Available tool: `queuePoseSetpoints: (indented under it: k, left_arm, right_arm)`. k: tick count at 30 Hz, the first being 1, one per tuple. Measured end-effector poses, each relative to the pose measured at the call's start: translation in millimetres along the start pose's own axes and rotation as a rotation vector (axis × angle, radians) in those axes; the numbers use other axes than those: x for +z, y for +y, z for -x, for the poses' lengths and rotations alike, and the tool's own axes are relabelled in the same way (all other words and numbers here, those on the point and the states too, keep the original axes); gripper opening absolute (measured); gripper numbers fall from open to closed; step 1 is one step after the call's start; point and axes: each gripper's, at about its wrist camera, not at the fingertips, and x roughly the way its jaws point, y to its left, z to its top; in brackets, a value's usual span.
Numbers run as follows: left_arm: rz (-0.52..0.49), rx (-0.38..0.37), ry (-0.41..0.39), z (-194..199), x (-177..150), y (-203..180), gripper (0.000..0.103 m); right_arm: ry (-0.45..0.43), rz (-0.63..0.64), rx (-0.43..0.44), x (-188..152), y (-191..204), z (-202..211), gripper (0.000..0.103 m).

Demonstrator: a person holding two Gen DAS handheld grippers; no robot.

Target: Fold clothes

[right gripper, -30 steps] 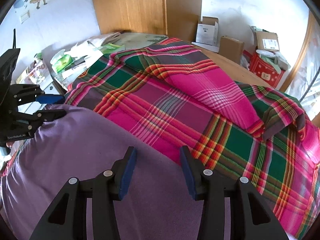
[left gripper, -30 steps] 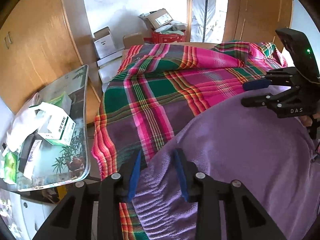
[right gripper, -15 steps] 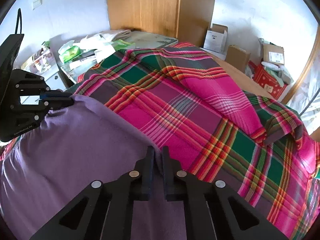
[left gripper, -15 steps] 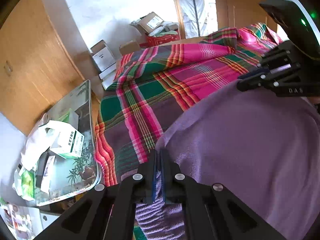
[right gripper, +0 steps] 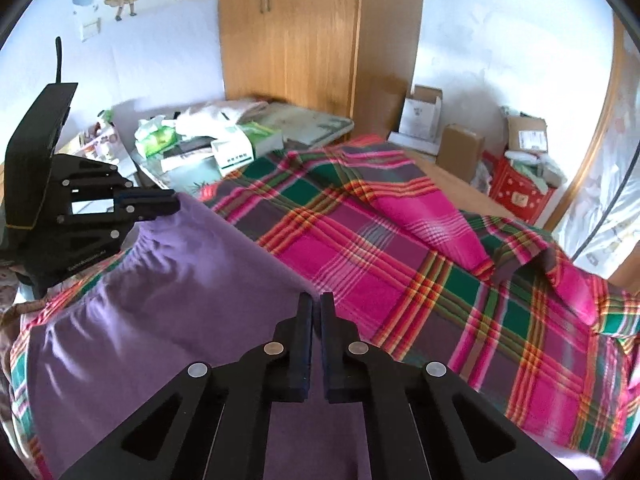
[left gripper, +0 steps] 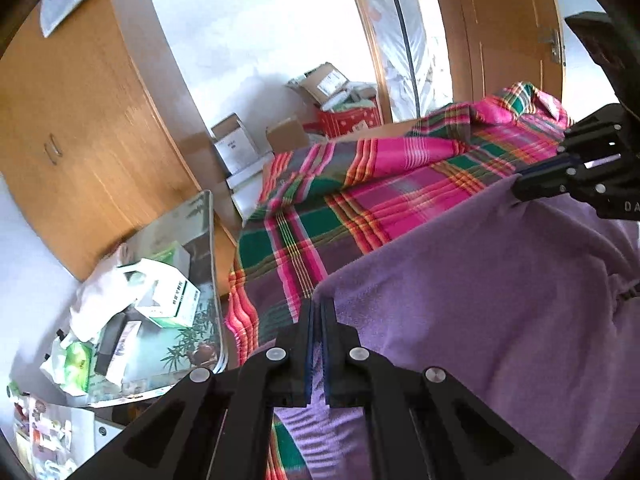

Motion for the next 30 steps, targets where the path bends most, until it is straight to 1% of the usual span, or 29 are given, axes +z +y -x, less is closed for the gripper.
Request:
queuePoseSetpoints:
  k: [5,7,11,18,26,30]
  left_arm:
    - [-0.015,0.022,-0.029,24,-6,-9,0.003]
    - [-0.003,0.020,-0.039,34,-11,-11,0.003]
    - [0.021,0.014,-0.059,53,-21,-15,0.003]
    - [0.033,0.023,-0.088,87,-38,-21,0.003]
    - [0.026,0.037,-0.116,119,-56,-30,0.003]
    - [0.039,0.043,-0.129,134,-65,-33,0.003]
  right_arm:
    - [-0.035,-0.013,0.003,-12,14,29,0.004]
    - [-0.041,-0.010,0.000,-18,22,40,0.004]
    - [-0.082,0.009,-0.014,-28,38,62,0.004]
    - [-0.112,0.022,0.006,-42,67,95,0.004]
    - [-0.126,0.024,-0.001,-62,96,123,0.004]
    - [-0.142,0.027,-0.002,-69,109,136,0.004]
